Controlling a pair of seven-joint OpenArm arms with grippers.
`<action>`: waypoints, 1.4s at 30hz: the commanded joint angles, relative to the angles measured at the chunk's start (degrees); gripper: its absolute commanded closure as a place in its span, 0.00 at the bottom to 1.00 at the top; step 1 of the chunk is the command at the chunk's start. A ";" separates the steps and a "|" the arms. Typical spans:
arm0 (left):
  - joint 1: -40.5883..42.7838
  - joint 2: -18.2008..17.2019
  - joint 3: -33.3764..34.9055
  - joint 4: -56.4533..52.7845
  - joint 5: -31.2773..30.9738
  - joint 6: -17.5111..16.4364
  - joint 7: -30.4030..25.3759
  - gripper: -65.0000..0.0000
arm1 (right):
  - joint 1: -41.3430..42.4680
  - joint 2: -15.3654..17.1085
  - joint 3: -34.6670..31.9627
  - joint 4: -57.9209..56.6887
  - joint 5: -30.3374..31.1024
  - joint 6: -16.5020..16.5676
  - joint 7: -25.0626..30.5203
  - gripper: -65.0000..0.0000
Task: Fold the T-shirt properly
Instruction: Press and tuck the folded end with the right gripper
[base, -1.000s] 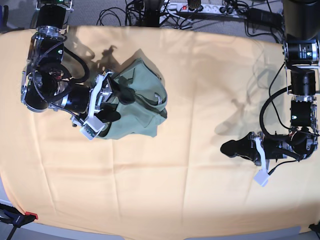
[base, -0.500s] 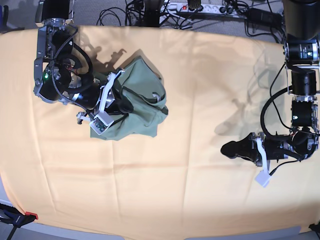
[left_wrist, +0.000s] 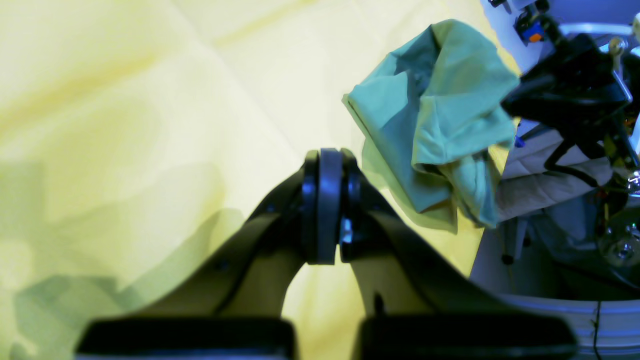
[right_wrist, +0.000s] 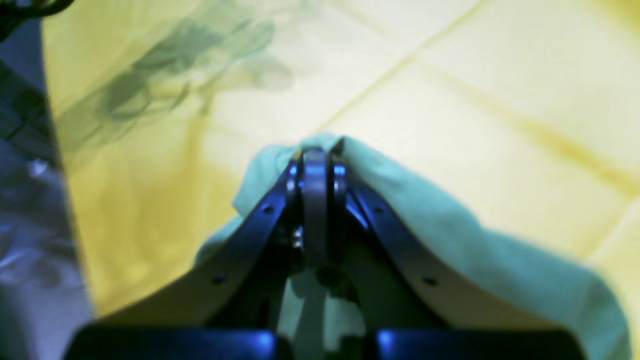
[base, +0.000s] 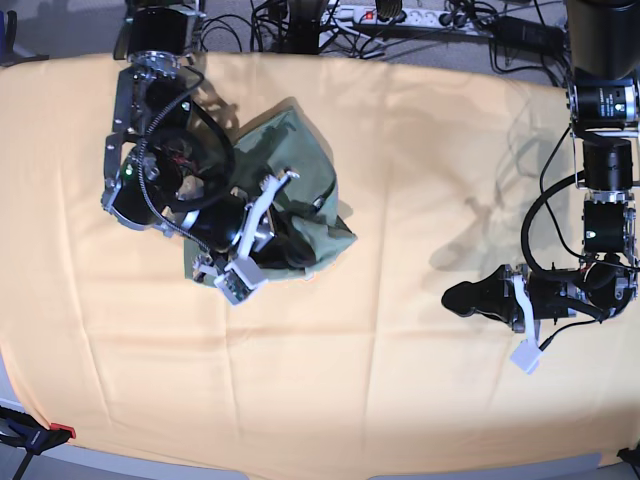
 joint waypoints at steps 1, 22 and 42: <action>-1.84 -0.81 -0.37 0.94 -1.86 -0.37 -0.37 1.00 | 1.31 -0.68 0.15 0.76 0.15 0.32 2.54 1.00; -1.86 -0.83 -0.37 0.94 -1.86 -0.39 -0.39 1.00 | 11.50 -5.64 0.11 -5.35 15.39 0.32 -10.43 0.33; -1.88 -0.81 -0.37 0.94 -2.03 -0.81 -0.59 1.00 | -3.48 5.60 -5.57 -2.25 37.64 0.32 -22.07 0.47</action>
